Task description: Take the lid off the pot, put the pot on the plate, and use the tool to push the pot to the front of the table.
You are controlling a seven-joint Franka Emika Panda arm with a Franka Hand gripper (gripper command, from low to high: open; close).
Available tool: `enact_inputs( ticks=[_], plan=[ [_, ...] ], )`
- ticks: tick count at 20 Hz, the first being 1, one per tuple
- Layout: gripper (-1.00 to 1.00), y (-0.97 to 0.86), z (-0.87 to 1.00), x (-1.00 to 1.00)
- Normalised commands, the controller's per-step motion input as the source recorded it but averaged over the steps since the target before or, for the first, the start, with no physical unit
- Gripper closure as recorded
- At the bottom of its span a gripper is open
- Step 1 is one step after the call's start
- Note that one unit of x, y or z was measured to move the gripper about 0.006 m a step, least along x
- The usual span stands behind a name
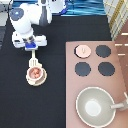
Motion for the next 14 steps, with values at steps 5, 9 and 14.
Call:
enact_inputs(
  ticks=[5, 9, 14],
  plan=[
    [1.00, 0.25, 0.22, 1.00],
    [1.00, 0.49, 0.26, 0.81],
    [1.00, 0.49, 0.06, 0.07]
  ],
)
